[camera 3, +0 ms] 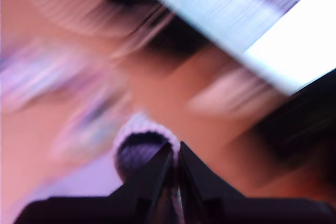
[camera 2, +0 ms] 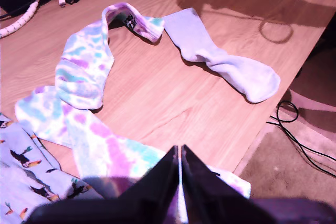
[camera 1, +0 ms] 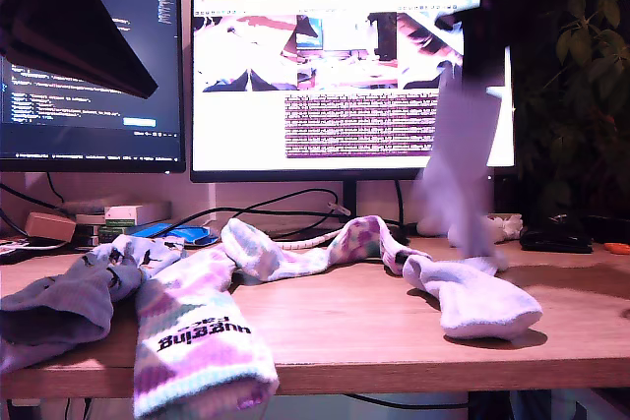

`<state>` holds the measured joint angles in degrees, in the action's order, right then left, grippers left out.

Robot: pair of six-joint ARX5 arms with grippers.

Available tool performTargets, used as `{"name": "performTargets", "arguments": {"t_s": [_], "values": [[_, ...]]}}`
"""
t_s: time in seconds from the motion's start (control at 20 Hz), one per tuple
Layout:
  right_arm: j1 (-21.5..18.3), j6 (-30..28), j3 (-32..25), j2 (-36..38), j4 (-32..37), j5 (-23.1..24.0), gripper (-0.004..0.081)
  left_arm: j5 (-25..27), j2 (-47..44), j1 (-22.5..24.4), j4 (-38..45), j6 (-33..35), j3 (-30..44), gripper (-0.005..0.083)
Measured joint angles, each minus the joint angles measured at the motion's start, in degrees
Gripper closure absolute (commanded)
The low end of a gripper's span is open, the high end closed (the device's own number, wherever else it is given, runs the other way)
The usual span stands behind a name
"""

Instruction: Pair up the socks based on colour and pattern, by placing them on top of one another

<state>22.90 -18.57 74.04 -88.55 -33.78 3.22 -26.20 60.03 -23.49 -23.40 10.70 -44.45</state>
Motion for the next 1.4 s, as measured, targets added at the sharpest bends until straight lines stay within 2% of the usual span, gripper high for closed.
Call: {"name": "performTargets", "arguments": {"t_s": [0.15,0.3,0.7,0.85,1.0,1.05,1.2,1.25,1.4], "values": [[4.2,1.9,0.0,-1.7,-1.8,-1.4,0.0783,-0.2,0.0,0.0,-0.1,0.0,0.0,0.0793],[7.2,1.9,0.0,-1.2,-8.2,-1.4,0.0783,-0.2,0.0,0.0,-0.7,0.0,0.0,0.0793],[7.6,3.8,0.0,-1.2,-19.7,-1.7,0.0783,-0.2,0.0,0.0,-1.0,0.0,0.0,0.0793],[8.2,5.4,0.0,-1.2,-20.9,-5.4,0.0782,-0.2,0.0,0.1,-1.0,0.0,0.0,0.0794],[8.3,7.2,0.0,-1.2,-21.4,-5.9,0.0771,-0.2,0.0,0.4,-1.0,0.0,0.0,0.0794],[8.3,7.8,0.0,-1.2,-21.8,-5.9,0.0722,-0.2,0.0,0.4,-0.9,0.0,0.0,0.0793],[8.3,8.1,0.0,-1.2,-24.4,-5.9,0.0454,-0.2,0.0,0.4,-0.9,0.0,0.0,0.0793],[8.3,8.1,0.0,-1.2,-25.0,-5.9,0.0419,-0.2,0.0,0.4,-0.9,0.0,0.0,0.0793],[8.3,8.7,0.0,-1.2,-25.3,-5.9,0.0414,-0.3,0.0,0.4,-0.9,0.0,0.0,0.0794]]}}
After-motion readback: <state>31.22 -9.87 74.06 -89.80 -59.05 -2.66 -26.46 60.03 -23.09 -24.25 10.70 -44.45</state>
